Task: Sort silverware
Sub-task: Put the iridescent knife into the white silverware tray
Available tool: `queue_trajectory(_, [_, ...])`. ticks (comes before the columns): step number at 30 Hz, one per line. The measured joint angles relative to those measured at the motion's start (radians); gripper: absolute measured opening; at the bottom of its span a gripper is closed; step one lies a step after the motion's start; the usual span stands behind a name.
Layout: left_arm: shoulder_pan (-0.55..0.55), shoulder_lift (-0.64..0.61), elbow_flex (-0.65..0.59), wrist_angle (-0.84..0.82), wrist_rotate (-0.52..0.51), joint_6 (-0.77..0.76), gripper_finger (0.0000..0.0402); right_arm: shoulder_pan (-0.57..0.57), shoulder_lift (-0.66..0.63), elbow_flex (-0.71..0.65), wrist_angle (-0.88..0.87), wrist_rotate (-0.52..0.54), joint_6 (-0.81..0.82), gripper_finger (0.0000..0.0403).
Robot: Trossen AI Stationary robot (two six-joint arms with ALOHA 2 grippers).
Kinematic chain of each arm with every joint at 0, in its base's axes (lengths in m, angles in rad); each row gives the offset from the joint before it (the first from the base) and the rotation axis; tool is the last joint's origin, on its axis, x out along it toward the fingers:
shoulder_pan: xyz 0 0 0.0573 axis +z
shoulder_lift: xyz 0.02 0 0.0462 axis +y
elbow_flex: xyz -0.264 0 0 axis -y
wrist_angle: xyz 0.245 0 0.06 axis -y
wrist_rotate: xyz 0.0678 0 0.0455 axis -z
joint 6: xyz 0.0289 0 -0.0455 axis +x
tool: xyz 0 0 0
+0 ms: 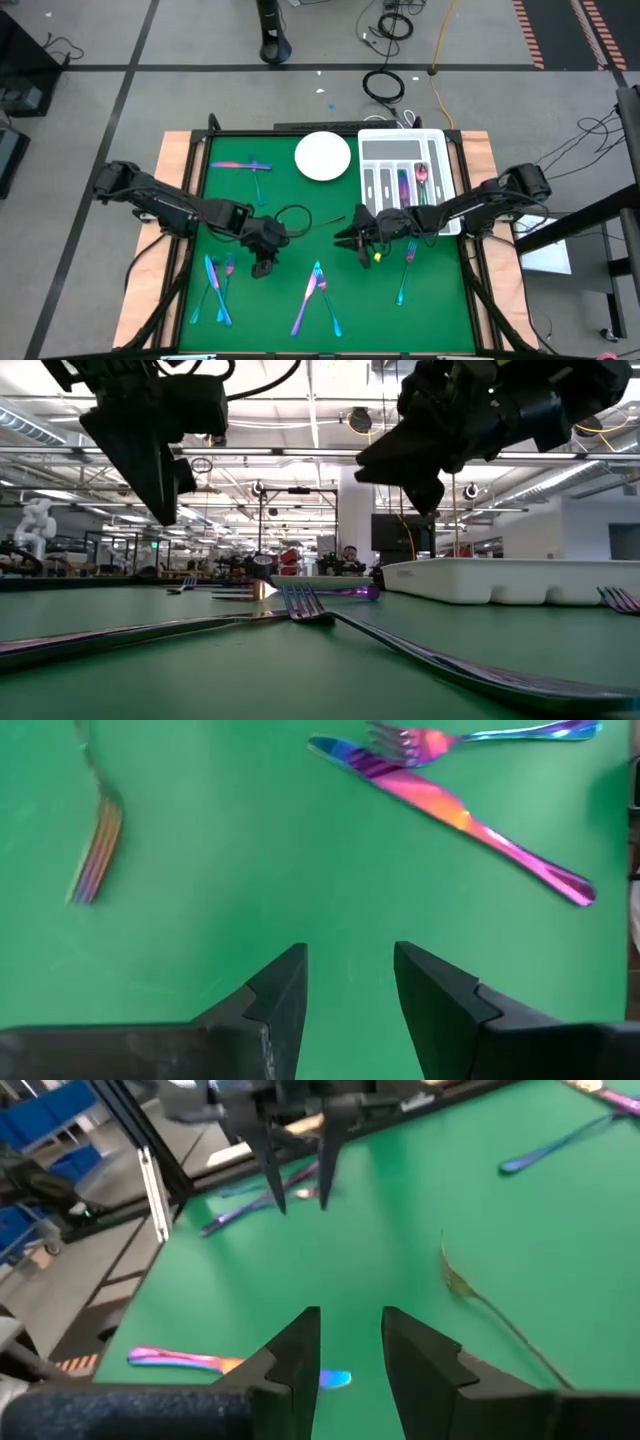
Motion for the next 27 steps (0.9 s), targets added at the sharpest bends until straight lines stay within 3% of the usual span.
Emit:
queue_trajectory(5, [-0.025,0.000,0.000,0.006,0.000,-0.045,0.0153,0.007,0.005,0.000,0.008,-0.002,-0.027,0.0100])
queue_trajectory(13, [-0.117,0.058,0.001,0.178,0.007,-0.362,0.0153,0.013,0.004,0.000,0.018,-0.001,-0.013,0.0100])
queue_trajectory(17, [-0.174,0.086,0.007,0.163,0.001,-0.476,0.0153,0.045,0.004,0.000,-0.006,-0.002,-0.035,0.0100])
queue_trajectory(22, [-0.247,0.097,0.043,0.155,-0.043,-0.645,0.0153,0.105,0.004,0.000,-0.013,-0.003,-0.035,0.0100])
queue_trajectory(27, [-0.312,0.144,0.091,0.185,-0.179,-0.757,0.0153,0.146,0.004,0.000,-0.008,-0.003,-0.035,0.0100])
